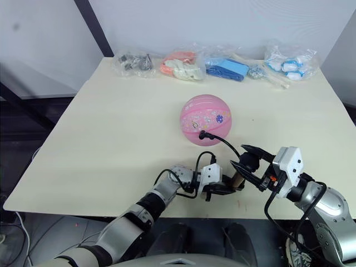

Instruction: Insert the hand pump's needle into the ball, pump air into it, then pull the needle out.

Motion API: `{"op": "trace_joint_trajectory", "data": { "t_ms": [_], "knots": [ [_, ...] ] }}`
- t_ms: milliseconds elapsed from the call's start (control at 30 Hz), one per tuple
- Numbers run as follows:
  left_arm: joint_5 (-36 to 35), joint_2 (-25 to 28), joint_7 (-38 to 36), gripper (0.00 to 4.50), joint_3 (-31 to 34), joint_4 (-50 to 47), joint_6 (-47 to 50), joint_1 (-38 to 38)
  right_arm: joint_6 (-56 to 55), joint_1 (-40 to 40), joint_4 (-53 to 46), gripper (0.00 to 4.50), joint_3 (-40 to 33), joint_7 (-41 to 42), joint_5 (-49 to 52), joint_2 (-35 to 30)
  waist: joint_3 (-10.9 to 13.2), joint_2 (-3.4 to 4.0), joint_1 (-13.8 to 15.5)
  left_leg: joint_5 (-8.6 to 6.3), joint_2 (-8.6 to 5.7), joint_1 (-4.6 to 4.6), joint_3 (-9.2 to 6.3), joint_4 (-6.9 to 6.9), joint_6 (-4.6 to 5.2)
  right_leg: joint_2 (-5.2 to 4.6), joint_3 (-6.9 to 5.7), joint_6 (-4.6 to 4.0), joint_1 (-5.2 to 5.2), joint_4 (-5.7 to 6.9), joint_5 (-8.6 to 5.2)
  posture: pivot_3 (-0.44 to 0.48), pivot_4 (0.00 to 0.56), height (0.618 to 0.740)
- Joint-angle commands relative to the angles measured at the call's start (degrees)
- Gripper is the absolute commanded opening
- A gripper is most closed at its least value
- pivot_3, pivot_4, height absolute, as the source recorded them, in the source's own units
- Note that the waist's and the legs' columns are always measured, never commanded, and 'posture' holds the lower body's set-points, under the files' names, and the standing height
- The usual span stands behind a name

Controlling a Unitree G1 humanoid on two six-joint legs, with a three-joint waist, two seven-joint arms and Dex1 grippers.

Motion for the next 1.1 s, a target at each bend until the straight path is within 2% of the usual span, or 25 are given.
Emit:
{"op": "trace_joint_trajectory", "data": {
  "t_ms": [33, 333, 633, 933, 1100],
  "knots": [
    [1.00, 0.95, -0.53, 1.03, -0.73, 2.28, 2.15, 1.93, 4.17, -2.84, -4.60, 2.16, -4.68, -0.73, 6.54, -2.80, 0.06, 0.07, 0.03, 0.00, 0.00, -0.04, 0.02, 0.00, 0.00, -0.02, 0.02, -0.01, -0.02, 0.00, 0.00, 0.000, 0.150, 0.740],
    [0.95, 1.07, -0.55, 1.03, -0.86, 2.51, 2.13, 1.89, 12.36, -8.22, -7.28, 2.16, -19.07, -0.66, 22.07, -13.04, 0.31, 0.01, 0.26, 0.00, -0.04, -0.20, -0.02, 0.00, 0.00, -0.12, -0.01, -0.02, -0.08, -0.03, 0.00, 0.000, 0.150, 0.740],
    [1.06, 1.11, -0.57, 1.03, -0.99, 2.74, 2.01, 1.69, 17.53, -14.30, -4.68, 2.16, -28.02, -1.34, 32.70, -20.56, 0.44, -0.12, 0.30, 0.00, -0.02, -0.23, 0.02, 0.01, 0.01, -0.20, 0.00, -0.02, -0.08, -0.03, 0.01, 0.000, 0.150, 0.740],
    [0.93, 1.28, -0.50, 1.03, -1.10, 2.83, 2.10, 1.60, 20.83, -20.76, -2.25, 2.16, -30.47, -3.52, 38.97, -24.60, 0.53, -0.15, 0.33, 0.00, -0.03, -0.43, 0.04, 0.03, 0.01, -0.24, 0.01, -0.03, -0.27, -0.04, 0.01, 0.000, 0.150, 0.740],
    [0.85, 1.44, -0.61, 1.03, -1.28, 2.52, 2.03, 1.79, 21.55, -17.54, -4.43, 2.16, -28.01, -2.93, 36.71, -21.72, 0.52, -0.14, 0.37, 0.02, -0.06, -0.75, 0.01, 0.05, -0.01, -0.25, 0.00, -0.05, -0.58, -0.03, 0.03, 0.000, 0.150, 0.740]
  ]
}}
